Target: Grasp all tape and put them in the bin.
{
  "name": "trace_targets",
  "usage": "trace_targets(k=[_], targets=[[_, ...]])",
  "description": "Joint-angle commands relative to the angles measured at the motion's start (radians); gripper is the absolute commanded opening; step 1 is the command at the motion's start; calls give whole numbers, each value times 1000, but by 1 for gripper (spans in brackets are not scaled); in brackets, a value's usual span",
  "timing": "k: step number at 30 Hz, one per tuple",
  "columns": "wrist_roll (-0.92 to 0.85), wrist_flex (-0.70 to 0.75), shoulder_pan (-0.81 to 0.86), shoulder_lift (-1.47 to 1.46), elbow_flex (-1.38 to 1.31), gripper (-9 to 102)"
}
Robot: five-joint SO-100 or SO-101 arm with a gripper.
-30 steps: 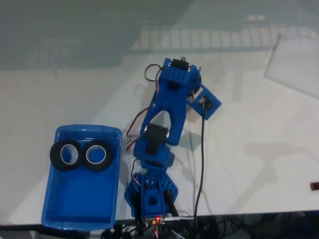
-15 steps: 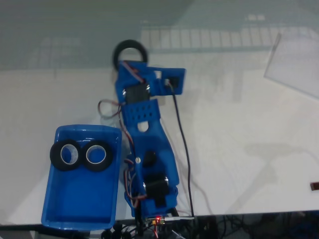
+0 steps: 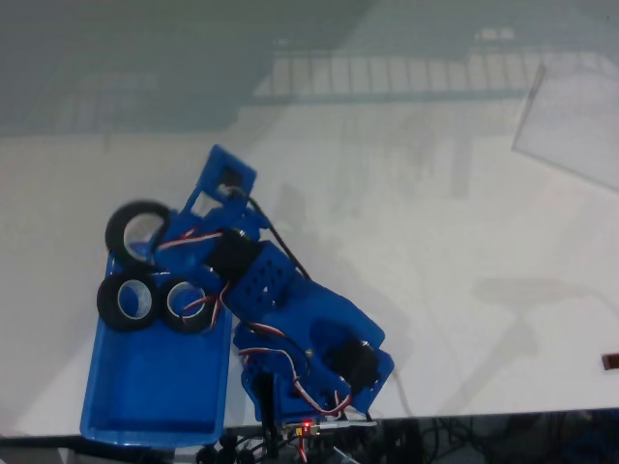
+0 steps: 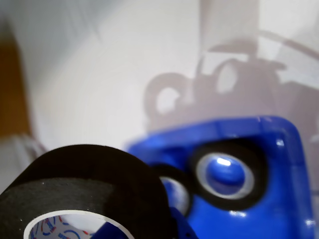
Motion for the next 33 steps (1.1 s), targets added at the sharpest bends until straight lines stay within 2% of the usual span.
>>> trace_targets(k=[1, 6, 14, 22, 33], targets=[[-67, -18, -35, 28, 55, 0], [-155, -41, -64, 40, 115, 0], [-158, -103, -77, 64, 163, 0], [-101, -130, -75, 89, 167, 22], [-11, -206, -58, 120, 167, 25]])
